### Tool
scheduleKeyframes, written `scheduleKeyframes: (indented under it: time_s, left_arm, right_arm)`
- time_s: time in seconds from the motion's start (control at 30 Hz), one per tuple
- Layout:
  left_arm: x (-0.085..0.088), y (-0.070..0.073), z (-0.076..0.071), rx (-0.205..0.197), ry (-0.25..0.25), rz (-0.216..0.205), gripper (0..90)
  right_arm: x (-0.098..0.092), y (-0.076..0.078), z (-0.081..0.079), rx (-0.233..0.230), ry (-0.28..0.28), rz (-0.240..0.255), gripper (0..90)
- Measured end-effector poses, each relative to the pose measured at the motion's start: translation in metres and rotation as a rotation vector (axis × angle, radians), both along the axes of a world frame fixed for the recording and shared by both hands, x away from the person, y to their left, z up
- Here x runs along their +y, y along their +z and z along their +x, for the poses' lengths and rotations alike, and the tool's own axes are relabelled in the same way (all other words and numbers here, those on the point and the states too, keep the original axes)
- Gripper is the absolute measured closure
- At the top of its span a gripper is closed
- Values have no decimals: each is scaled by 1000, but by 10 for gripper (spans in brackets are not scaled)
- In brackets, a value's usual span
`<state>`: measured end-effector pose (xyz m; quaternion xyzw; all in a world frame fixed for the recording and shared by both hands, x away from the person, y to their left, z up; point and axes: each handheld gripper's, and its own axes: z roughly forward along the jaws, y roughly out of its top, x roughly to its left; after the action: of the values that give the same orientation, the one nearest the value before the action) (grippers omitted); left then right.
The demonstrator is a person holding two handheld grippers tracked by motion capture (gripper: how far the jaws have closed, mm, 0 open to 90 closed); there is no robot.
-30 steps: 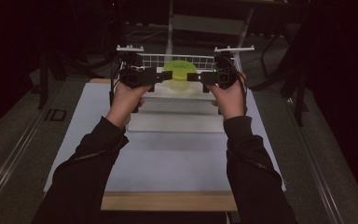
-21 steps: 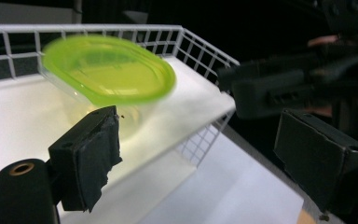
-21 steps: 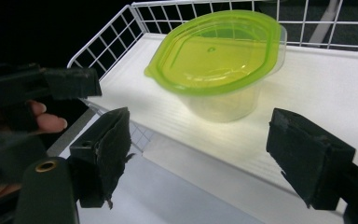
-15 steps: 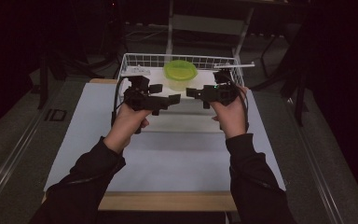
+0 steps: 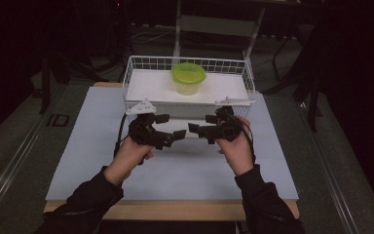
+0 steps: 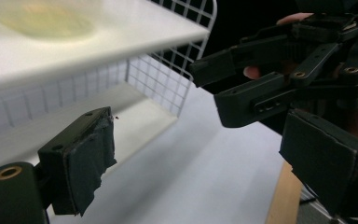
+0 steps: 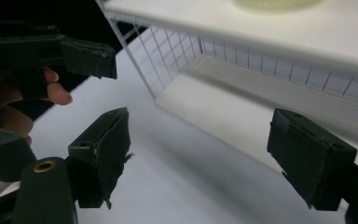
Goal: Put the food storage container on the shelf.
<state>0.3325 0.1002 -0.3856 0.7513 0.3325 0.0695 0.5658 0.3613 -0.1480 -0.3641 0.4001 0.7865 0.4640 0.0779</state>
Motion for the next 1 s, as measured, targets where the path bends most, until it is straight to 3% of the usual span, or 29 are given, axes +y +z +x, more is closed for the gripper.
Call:
scheduleKeyframes:
  time_s: [0.4, 0.5, 0.73, 0.9, 1.0]
  left_arm:
    - [-8, -49, -22, 16, -57, 68, 107]
    - [-11, -58, -26, 16, -67, 85, 107]
    - [-14, -81, -32, 14, -82, 106, 107]
    - [-10, -93, -34, 13, -66, 98, 107]
    - [-7, -99, -34, 1, -52, 122, 108]
  right_arm:
    - [-7, -59, -28, -39, 33, -49, 206]
    - [-9, -69, -33, -55, 32, -67, 205]
    - [-13, -90, -37, -44, 27, -75, 204]
    - [-16, -103, -39, -42, 18, -115, 192]
    - [-18, -108, -40, -57, 14, -145, 185]
